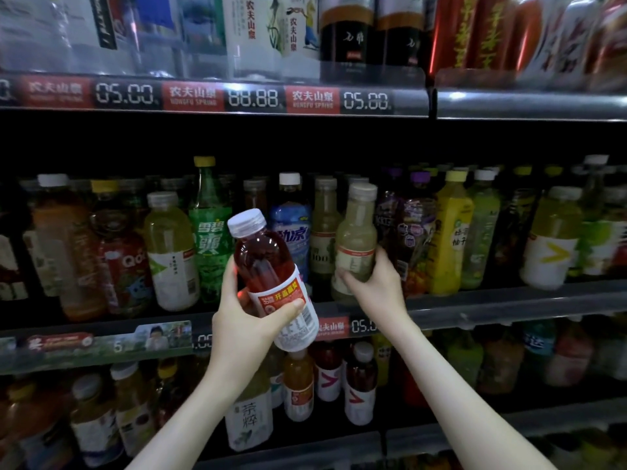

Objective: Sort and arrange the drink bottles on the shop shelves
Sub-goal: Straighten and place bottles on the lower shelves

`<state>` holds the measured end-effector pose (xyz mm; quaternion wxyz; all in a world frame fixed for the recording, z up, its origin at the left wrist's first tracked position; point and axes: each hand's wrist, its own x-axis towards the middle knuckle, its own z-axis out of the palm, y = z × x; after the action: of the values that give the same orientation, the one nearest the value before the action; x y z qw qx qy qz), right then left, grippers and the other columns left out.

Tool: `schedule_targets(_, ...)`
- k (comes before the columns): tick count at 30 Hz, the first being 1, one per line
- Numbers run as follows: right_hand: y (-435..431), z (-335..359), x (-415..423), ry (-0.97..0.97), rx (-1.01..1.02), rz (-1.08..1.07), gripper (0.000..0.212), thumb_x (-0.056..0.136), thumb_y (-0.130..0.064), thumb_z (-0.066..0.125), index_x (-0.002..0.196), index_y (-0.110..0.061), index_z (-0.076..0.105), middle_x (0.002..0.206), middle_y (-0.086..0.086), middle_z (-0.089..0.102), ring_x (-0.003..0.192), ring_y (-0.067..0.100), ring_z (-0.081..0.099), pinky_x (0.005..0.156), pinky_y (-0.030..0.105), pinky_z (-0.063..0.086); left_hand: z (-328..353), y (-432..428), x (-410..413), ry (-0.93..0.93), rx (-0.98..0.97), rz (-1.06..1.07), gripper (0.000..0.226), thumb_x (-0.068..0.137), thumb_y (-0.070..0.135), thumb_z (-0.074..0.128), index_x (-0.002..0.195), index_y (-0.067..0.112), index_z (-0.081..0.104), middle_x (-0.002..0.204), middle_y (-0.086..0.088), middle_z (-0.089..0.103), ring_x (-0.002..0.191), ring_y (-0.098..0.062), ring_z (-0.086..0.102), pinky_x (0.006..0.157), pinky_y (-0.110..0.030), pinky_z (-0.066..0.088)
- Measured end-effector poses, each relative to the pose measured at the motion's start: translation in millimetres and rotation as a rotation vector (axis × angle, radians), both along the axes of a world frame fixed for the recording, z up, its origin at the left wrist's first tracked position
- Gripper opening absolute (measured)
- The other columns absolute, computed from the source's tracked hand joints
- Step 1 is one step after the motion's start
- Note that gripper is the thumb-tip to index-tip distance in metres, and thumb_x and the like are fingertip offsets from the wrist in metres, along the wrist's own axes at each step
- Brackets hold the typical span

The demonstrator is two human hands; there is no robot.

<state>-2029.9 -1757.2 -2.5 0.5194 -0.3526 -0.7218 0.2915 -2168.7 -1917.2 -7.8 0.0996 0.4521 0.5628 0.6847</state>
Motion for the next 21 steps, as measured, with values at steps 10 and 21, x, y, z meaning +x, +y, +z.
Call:
schedule_targets(10,8,4,19,0.046,-0.192,0.138,0.083,0.086,-0.014,0.067,0.150,-0.025,0.016,0.117,-0.006,0.056,0.105,0.009,0.058,0.091,0.030,0.049,8,-4,-12,-0.013,0.011,0.070,0.096,0.066,0.019,0.087,0.144,0.034,0.033,0.110,0.028,0.057,0.092,0.020,0.057,0.071,-0.011,0.047)
schedule_targets(21,8,27,-12,-0.253,-0.101,0.063,0.072,0.072,-0.032,0.082,0.132,-0.018,0.045,0.124,0.001,0.049,0.121,0.020,0.047,0.100,0.037,0.043,14,-14,-18,0.038,0.003,0.052,0.097,0.064,0.023,0.088,0.143,0.042,0.033,0.120,0.024,0.058,0.101,0.010,0.058,0.080,-0.019,0.050)
